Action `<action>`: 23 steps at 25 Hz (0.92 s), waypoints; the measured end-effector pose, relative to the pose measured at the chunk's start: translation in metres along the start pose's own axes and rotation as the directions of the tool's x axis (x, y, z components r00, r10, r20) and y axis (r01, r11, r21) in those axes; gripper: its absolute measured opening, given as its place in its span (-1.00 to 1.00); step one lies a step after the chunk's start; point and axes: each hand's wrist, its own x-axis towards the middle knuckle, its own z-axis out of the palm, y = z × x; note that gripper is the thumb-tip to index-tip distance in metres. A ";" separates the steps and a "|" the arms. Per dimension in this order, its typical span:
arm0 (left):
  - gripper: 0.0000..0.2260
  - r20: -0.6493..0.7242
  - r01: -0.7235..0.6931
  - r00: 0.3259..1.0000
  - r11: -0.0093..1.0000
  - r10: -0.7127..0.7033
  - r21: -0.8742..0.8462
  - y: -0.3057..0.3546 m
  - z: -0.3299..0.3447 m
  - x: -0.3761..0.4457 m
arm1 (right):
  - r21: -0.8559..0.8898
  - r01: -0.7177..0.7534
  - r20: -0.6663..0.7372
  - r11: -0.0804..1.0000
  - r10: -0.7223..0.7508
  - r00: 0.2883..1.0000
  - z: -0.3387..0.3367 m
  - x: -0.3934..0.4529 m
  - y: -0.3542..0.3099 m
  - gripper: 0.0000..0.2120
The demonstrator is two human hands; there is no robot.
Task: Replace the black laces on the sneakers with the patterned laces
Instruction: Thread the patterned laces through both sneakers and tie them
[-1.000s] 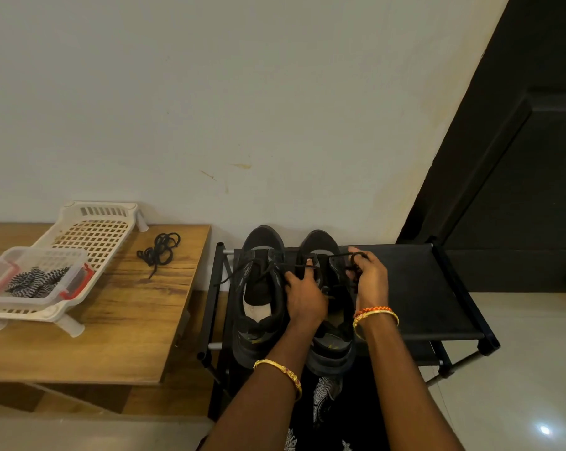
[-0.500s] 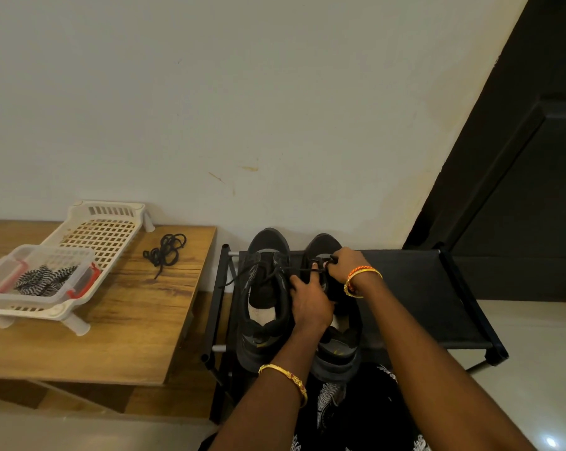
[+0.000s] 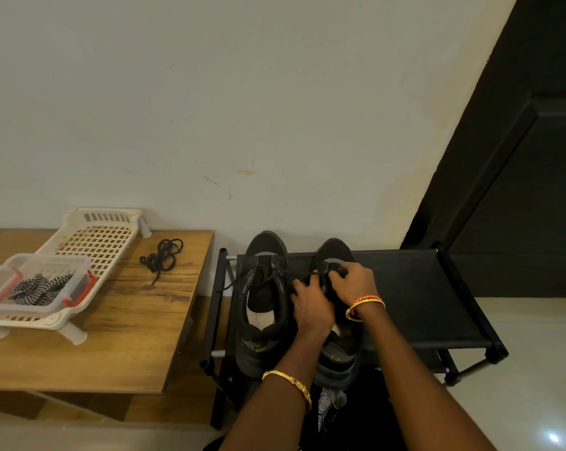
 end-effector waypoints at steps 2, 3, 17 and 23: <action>-0.51 -0.009 0.004 1.000 1.000 -0.004 0.026 -0.001 0.002 0.001 | 0.150 -0.042 -0.067 0.988 0.053 0.996 -0.003 -0.007 0.009 -0.75; -0.49 -0.012 0.002 1.000 0.999 -0.002 0.039 -0.001 0.003 0.002 | 0.232 -0.058 -0.084 0.971 0.080 0.993 -0.006 -0.010 0.013 -0.73; -0.67 0.119 -0.162 0.979 0.986 0.164 -0.027 -0.016 -0.015 0.001 | 0.131 0.238 0.209 0.963 -0.261 0.943 0.004 0.002 -0.052 -0.65; -0.61 -0.350 -0.330 0.892 0.941 0.287 -0.070 -0.011 -0.092 -0.027 | 0.583 -0.045 0.212 0.811 -0.099 0.972 -0.049 -0.012 -0.082 -0.83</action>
